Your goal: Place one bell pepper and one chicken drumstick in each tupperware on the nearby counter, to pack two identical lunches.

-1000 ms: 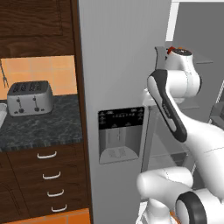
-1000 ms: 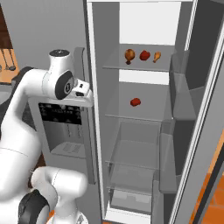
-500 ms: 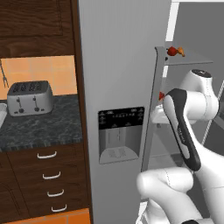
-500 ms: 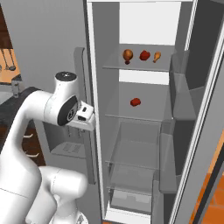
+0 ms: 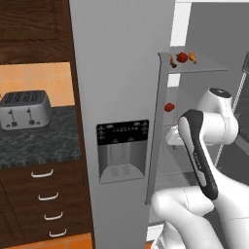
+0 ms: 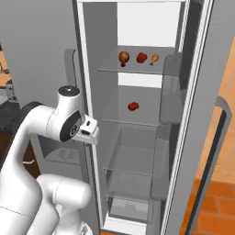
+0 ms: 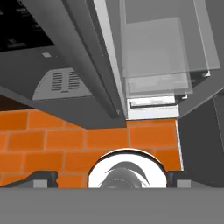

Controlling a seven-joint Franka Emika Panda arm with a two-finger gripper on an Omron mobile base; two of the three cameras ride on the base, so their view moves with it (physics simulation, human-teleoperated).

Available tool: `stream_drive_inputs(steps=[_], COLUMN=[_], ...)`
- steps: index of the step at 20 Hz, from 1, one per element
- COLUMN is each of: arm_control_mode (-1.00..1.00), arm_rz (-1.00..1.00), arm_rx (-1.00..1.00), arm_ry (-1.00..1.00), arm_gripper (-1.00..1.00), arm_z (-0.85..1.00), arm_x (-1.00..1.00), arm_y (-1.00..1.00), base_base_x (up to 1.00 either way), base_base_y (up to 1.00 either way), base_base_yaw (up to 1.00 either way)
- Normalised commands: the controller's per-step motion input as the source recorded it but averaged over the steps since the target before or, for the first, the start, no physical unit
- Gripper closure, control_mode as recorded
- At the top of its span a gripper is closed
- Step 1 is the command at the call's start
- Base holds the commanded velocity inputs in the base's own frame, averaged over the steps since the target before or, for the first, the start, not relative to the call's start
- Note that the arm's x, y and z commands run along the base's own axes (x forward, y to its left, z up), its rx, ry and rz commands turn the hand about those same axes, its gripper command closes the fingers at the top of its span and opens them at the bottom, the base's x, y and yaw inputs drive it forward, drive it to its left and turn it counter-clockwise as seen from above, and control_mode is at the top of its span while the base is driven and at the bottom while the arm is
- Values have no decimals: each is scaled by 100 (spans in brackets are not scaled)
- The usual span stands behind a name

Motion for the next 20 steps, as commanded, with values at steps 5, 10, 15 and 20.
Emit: stream_drive_inputs(steps=[5, 10, 15, 20], arm_control_mode=[100, -100, -100, -100], arm_rz=[0, 0, -4, -7], arm_rx=[0, -1, -20, -11], arm_ry=[0, -6, -7, -12], arm_gripper=[-100, -100, -100, -100], arm_z=[0, 14, 96, 55], arm_x=[0, 16, 21, 40], arm_y=[0, -3, 5, -38], base_base_x=[12, 3, 0, 0], base_base_y=[-42, 0, 0, 0], base_base_yaw=[0, 0, 0, 0])
